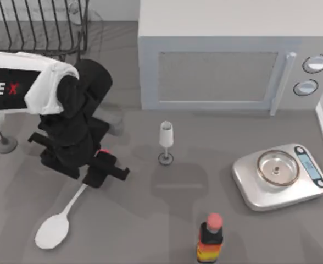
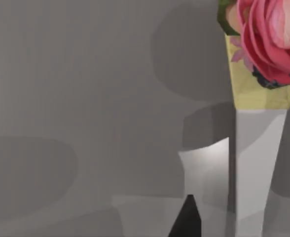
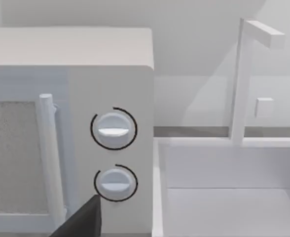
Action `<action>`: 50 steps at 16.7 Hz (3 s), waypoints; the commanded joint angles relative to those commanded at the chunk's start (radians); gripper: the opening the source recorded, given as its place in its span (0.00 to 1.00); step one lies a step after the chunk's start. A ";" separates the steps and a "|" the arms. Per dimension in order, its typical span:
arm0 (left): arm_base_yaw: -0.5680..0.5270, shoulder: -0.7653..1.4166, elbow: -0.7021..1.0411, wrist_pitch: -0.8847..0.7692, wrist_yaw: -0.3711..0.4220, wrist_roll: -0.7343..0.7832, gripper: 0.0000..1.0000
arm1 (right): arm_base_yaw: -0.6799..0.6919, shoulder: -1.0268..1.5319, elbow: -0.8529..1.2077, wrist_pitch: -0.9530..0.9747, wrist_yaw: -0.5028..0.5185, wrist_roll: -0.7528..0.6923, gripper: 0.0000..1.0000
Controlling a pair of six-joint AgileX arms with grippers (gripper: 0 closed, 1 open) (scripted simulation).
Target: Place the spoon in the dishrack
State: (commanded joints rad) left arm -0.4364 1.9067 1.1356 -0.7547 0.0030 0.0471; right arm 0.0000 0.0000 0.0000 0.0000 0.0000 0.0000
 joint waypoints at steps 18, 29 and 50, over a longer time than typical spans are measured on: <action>-0.002 -0.130 0.610 -0.744 -0.002 -0.008 0.00 | 0.000 0.000 0.000 0.000 0.000 0.000 1.00; 0.253 -0.479 0.368 -0.241 0.077 -0.024 0.00 | 0.000 0.000 0.000 0.000 0.000 0.000 1.00; 0.606 -0.947 -0.019 0.595 0.198 -0.033 0.00 | 0.000 0.000 0.000 0.000 0.000 0.000 1.00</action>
State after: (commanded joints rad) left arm 0.1698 0.9596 1.1169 -0.1597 0.2005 0.0142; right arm 0.0000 0.0000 0.0000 0.0000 0.0000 0.0000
